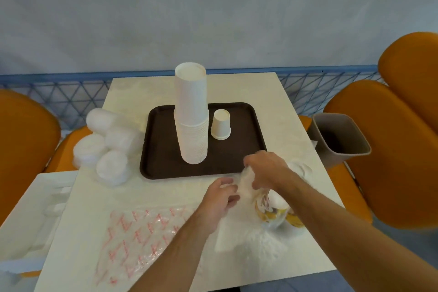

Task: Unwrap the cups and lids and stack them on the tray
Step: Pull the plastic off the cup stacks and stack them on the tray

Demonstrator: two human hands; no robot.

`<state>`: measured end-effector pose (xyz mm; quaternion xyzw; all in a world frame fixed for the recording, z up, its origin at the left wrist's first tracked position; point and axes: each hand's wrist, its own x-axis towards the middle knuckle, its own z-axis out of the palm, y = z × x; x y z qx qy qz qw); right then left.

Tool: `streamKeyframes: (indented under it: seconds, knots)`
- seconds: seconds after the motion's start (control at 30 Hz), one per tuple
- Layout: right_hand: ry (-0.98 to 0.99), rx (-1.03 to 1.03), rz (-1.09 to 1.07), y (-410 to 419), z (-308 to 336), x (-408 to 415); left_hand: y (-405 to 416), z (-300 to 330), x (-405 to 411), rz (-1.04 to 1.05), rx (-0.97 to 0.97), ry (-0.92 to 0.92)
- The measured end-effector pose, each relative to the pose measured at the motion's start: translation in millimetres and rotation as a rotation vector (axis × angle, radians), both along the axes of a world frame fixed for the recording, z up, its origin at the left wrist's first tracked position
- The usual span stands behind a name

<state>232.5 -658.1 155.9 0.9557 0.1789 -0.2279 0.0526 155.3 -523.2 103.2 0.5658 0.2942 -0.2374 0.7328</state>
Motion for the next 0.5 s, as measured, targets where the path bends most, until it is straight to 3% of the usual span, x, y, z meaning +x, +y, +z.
streamKeyframes:
  seconds: [0.27,0.5]
  knots:
    - [-0.049,0.312,-0.034,-12,24,-4,-11,11,9,0.241,-0.292,0.201]
    - [-0.249,0.886,-0.322,-8,50,-44,3,44,5,0.452,-0.658,-0.014]
